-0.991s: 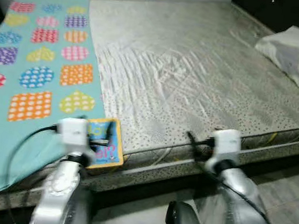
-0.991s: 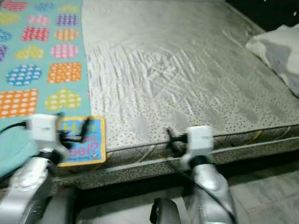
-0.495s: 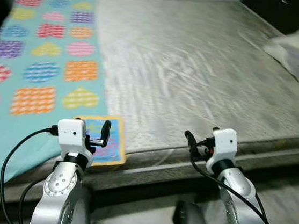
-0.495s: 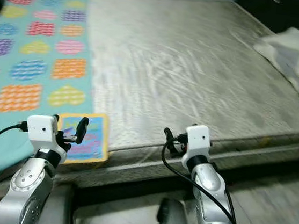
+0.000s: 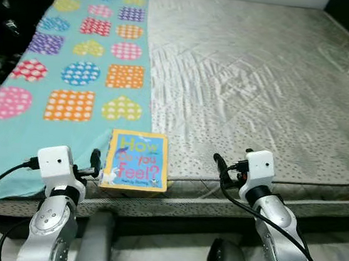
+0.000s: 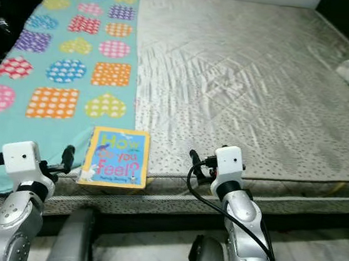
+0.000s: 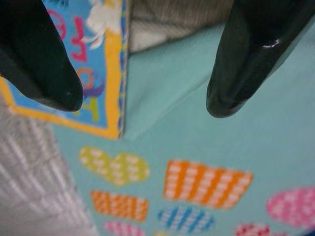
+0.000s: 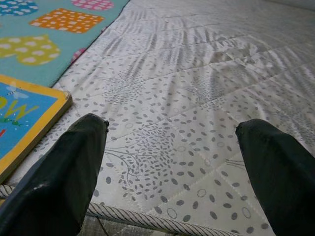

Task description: Clean up the room

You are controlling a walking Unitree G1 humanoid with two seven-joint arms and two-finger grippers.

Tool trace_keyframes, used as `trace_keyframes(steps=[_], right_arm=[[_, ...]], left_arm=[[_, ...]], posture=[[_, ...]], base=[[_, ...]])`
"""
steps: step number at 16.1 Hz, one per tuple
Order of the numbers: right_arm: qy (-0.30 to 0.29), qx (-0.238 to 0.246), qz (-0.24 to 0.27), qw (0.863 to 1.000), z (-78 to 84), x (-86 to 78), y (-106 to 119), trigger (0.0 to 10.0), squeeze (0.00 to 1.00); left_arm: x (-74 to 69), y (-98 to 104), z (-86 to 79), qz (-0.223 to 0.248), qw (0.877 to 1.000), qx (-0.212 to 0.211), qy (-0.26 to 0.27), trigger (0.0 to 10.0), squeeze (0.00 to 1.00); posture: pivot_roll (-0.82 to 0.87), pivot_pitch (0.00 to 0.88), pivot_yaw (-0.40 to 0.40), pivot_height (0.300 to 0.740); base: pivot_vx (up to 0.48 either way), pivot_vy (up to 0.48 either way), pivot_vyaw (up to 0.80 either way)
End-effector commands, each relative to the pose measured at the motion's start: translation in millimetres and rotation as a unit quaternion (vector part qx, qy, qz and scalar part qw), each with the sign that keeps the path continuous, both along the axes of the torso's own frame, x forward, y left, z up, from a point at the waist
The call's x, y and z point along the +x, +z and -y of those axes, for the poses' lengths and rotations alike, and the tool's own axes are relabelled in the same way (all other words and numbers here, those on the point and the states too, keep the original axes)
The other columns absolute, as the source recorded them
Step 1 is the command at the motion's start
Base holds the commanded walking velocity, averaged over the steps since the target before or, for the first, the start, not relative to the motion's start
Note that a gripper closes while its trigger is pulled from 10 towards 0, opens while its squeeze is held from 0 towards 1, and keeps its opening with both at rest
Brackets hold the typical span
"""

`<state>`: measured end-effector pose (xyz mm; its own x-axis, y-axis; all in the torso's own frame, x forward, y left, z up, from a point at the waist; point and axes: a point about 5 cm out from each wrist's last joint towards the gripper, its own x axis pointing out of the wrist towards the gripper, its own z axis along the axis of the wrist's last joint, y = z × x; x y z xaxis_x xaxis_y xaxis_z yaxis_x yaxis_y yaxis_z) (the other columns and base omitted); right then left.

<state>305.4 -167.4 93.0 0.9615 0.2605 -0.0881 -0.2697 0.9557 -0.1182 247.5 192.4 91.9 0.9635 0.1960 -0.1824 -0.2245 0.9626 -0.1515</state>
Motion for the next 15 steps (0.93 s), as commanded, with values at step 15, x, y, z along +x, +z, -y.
trace_keyframes(steps=[15], right_arm=[[-0.009, -0.051, -0.017, 0.999, 34.2, -27.2, 2.9, 10.0, 0.0]], left_arm=[[39.7, -38.2, -2.6, -0.137, 0.978, -0.113, -0.107, 10.0, 0.0]], posture=[[-0.11, 0.185, -0.07, 0.537]], base=[[0.0, 0.0, 0.0]])
